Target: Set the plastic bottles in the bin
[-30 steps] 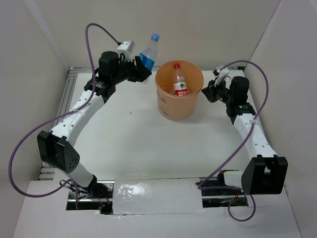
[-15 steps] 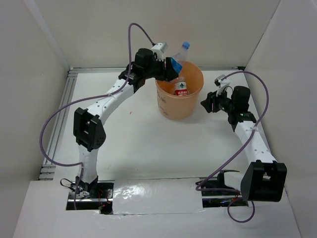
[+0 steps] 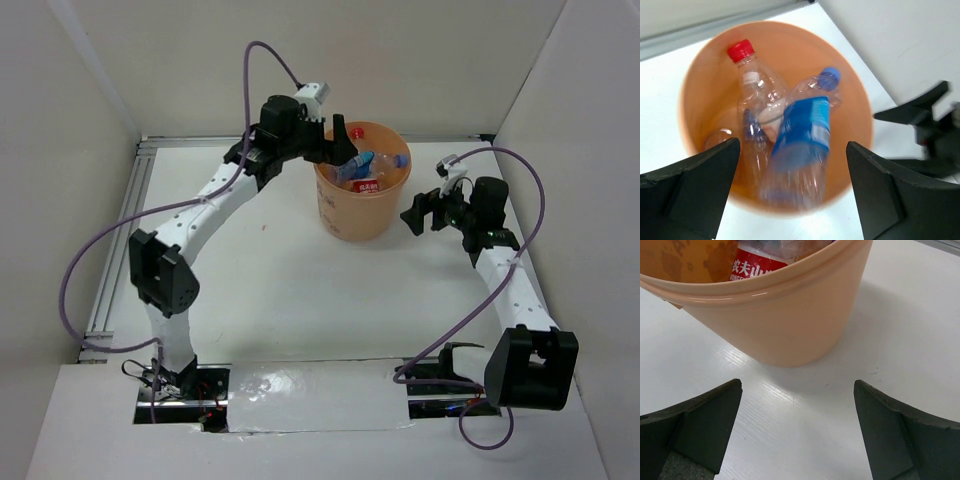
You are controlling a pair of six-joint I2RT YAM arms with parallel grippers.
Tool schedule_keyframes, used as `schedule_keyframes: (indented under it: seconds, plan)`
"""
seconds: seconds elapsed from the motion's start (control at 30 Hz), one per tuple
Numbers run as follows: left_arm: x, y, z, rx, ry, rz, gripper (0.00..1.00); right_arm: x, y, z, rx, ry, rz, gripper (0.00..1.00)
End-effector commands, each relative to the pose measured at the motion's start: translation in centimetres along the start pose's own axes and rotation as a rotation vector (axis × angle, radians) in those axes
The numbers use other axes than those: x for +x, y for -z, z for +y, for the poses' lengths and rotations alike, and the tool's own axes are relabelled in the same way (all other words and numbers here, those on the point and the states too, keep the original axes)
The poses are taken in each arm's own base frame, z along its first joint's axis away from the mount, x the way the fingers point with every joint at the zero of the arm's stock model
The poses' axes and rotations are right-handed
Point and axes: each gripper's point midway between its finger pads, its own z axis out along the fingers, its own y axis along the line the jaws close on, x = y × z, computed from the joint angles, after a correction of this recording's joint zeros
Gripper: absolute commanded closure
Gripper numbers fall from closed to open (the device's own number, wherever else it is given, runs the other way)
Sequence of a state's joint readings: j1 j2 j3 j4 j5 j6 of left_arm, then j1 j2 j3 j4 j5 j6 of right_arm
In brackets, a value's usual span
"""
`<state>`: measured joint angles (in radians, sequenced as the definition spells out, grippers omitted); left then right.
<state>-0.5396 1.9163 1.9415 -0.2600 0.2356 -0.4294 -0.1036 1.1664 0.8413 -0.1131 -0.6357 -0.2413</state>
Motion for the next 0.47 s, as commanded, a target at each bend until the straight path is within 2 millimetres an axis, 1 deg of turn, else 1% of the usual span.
schedule_keyframes:
  seconds: [0.0,0.03,0.07,0.1,0.13,0.17,0.2,0.23,0.27,0.3,0.33,0.37,0.4,0.43]
  plan:
    - [-8.2,8.7,-3.2,-0.004,-0.097,-0.243,0.00,-0.7,0.9,-0.4,0.050,-0.025,-0.008,0.01]
    - [-8.5,9.9,-2.6,-0.032,-0.095,-0.267,0.00,-0.9,1.0,-0.8,0.082,-0.064,-0.005,0.01]
    - [-7.0,10.2,-1.4,-0.051,-0.067,-0.252,0.00,-1.4,1.0,-1.0,0.107,-0.072,-0.010,0.01]
    - [-6.8,11.2,-0.6,-0.068,-0.064,-0.264,0.00,-1.4,1.1,-1.6,0.154,-0.083,0.001,0.01]
    - [-6.7,12.4,1.0,-0.102,-0.044,-0.276,0.00,-1.3,1.2,-2.0,0.183,-0.100,0.003,0.01]
    - [-6.8,14.4,1.5,-0.132,-0.028,-0.303,0.00,-1.8,1.5,-2.3,0.213,-0.125,-0.005,0.01]
    - [-3.9,14.2,3.5,-0.172,-0.006,-0.247,0.00,-2.3,1.6,-2.5,0.232,-0.125,-0.013,0.01]
    - [-3.1,14.9,5.2,-0.209,0.017,-0.241,0.00,-1.9,1.8,-3.1,0.272,-0.132,0.003,0.01]
    - [-2.0,15.3,6.0,-0.228,0.041,-0.228,0.00,-2.5,1.8,-3.0,0.280,-0.132,-0.007,0.01]
    - [0.5,15.9,7.2,-0.256,0.059,-0.191,0.00,-2.2,1.9,-3.2,0.294,-0.137,0.005,0.01]
    - [1.4,16.3,7.7,-0.259,0.077,-0.185,0.00,-2.5,2.1,-3.6,0.318,-0.133,-0.001,0.01]
    - [2.1,16.8,8.5,-0.277,0.083,-0.188,0.00,-2.9,2.3,-3.5,0.319,-0.128,-0.012,0.01]
    - [4.5,16.8,9.6,-0.298,0.126,-0.157,0.00,-2.4,2.3,-3.6,0.327,-0.132,-0.003,0.01]
    - [5.4,17.5,9.6,-0.294,0.139,-0.156,0.00,-2.1,2.5,-3.6,0.336,-0.143,0.000,0.01]
